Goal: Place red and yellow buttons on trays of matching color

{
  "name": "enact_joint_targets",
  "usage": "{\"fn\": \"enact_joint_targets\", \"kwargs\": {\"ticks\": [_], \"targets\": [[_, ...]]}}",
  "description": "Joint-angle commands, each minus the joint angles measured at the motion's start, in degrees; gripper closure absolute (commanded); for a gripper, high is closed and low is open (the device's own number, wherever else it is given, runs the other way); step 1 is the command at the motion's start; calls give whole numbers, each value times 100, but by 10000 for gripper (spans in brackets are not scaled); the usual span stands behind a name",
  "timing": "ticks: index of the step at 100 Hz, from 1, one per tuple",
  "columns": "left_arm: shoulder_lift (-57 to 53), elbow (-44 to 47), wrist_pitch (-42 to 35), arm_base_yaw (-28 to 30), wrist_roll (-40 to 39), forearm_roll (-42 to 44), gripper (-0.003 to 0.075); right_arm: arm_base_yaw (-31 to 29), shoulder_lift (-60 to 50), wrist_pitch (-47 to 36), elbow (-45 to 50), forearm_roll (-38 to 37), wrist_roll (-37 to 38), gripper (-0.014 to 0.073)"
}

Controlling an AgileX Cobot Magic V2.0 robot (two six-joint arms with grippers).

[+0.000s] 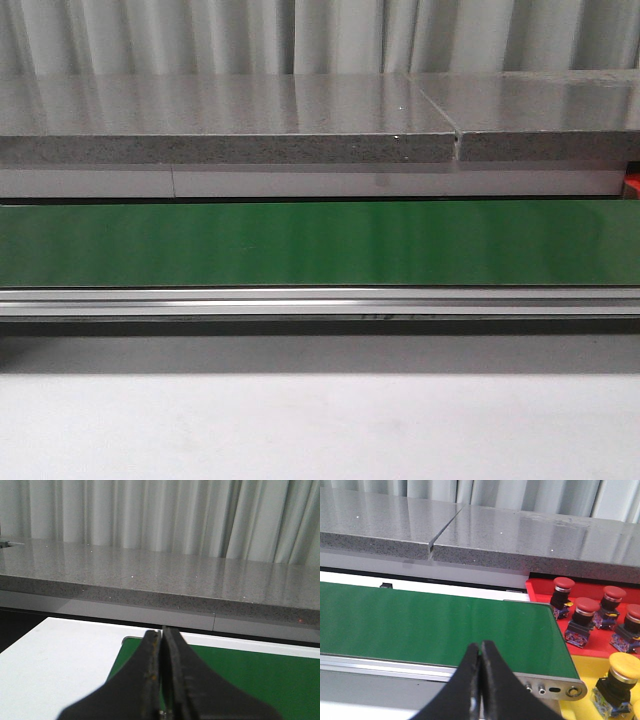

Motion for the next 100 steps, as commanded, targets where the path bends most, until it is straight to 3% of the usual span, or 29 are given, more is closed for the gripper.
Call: {"fn": "enact_joint_targets", "kwargs": {"ticks": [1,30,100], "targets": [[-183,273,-378,-39,-40,6,739,13,-103,-434,-83,-52,-7,661],[-183,273,-369,-540,-40,80,739,13,-103,-441,-83,-52,-7,661],[-183,273,-369,-540,-40,80,739,13,-103,-441,-83,-52,-7,661]]}}
